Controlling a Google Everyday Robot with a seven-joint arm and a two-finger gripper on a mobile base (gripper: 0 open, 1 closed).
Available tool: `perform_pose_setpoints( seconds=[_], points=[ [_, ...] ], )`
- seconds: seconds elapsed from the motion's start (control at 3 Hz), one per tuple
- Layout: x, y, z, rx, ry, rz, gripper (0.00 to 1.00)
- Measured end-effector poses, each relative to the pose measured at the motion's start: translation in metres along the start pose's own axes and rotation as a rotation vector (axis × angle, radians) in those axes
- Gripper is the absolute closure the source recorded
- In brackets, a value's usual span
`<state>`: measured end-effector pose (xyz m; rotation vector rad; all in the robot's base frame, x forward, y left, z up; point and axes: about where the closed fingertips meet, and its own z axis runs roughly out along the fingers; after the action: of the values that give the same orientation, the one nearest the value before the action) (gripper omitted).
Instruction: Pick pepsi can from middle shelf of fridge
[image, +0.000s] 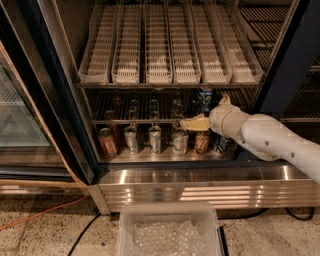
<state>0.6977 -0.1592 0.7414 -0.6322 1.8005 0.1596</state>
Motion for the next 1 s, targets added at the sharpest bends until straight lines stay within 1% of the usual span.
perform_pose_setpoints(
  seconds=[0.67,1.0],
  points=[
    [-0.011,-0.011,0.015,0.021,-0.038,0.035,0.00],
    [-0.012,-0.014,0.020,0.025,-0.043,0.056,0.00]
  ],
)
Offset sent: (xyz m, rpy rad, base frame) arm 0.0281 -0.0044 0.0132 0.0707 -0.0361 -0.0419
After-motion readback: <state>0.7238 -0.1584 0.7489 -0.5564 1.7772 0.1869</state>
